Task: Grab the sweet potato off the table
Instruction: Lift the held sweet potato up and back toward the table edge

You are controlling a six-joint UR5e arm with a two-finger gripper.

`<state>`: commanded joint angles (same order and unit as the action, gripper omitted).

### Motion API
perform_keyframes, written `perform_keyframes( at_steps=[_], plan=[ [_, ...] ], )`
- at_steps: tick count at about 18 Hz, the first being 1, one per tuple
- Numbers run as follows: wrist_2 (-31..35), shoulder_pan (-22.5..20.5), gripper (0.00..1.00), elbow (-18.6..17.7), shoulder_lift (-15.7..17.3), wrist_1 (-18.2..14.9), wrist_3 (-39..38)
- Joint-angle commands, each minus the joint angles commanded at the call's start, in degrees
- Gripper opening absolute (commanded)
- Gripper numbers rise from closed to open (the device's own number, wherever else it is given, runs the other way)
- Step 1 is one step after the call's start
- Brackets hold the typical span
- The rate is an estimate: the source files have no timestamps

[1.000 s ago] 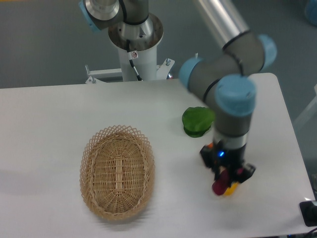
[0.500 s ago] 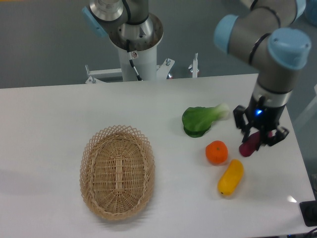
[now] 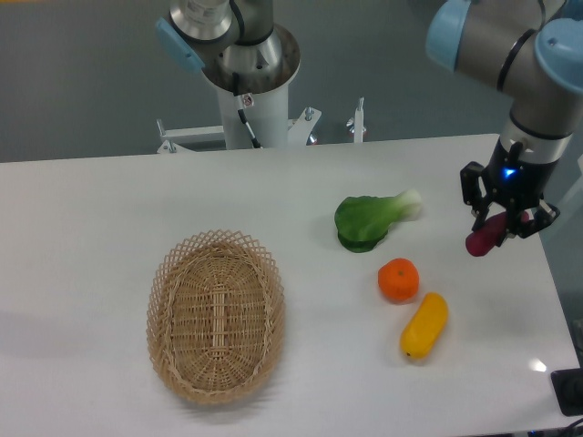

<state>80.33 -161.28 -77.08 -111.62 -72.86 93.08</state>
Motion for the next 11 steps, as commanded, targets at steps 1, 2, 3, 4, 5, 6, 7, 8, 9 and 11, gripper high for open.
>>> perform_keyframes(
  at_steps=[1, 2, 3, 4, 5, 6, 7, 8, 9, 11],
  plan=[
    [0.0, 0.0, 0.34, 0.0, 0.0, 0.0, 0.0],
    [0.0, 0.0, 0.34, 0.0, 0.0, 0.0, 0.0],
    [0.0, 0.0, 0.34, 0.1, 0.0, 0.1, 0.0],
    [-0.1, 0.0, 0.34, 0.1, 0.0, 0.0, 0.0],
    [-0.1, 0.0, 0.34, 0.1, 0.1, 0.1, 0.0],
    [-0.1, 0.1, 0.34, 0.1, 0.1, 0.1, 0.0],
    [0.0, 0.1, 0.34, -0.1, 0.1, 0.1, 0.0],
    [0.0, 0.2, 0.34, -0.1, 0.1, 0.1, -0.1],
    [0.0, 0.3, 0.34, 0.0, 0.4, 0.1, -0.1],
    [-0.1, 0.3, 0.34, 0.0, 0.4, 0.2, -0.3]
  ],
)
